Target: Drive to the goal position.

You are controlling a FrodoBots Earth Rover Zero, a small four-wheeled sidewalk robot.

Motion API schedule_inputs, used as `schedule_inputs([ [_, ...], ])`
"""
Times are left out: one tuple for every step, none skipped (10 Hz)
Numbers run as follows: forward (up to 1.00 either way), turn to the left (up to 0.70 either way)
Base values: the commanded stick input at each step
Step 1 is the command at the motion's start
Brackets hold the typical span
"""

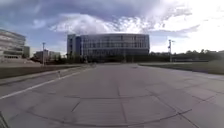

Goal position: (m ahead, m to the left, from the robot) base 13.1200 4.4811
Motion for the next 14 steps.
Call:
schedule_inputs([
  [0.7, 0.0],
  [0.7, 0.0],
  [0.7, 0.0],
  [0.7, 0.0],
  [0.7, 0.0],
  [0.7, 0.0],
  [0.7, 0.0],
  [0.7, 0.0],
  [0.7, 0.0],
  [0.7, 0.0],
  [0.7, 0.0],
  [0.7, 0.0],
  [0.7, 0.0],
  [0.7, 0.0],
])
